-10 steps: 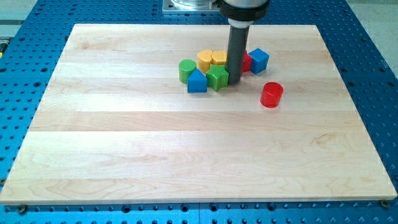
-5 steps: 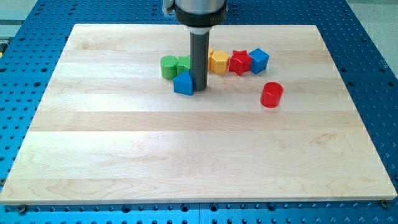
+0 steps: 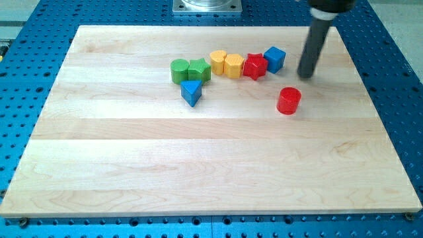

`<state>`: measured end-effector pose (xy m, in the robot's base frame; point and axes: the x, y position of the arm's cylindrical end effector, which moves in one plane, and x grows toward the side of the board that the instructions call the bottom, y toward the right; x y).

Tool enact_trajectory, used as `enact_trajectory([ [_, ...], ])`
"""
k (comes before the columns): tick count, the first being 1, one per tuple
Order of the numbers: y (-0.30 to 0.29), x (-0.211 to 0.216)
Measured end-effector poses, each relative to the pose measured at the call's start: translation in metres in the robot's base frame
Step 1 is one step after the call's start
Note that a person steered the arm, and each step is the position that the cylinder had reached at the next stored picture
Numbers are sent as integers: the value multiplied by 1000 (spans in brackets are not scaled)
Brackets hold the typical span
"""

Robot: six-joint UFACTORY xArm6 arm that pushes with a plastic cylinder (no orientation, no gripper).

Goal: Form a diagonal line with red blocks yellow blocks and cube

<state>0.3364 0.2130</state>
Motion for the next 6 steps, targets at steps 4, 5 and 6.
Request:
enact_trajectory([
  [4, -74, 25],
  [5, -74, 56],
  [6, -67, 50],
])
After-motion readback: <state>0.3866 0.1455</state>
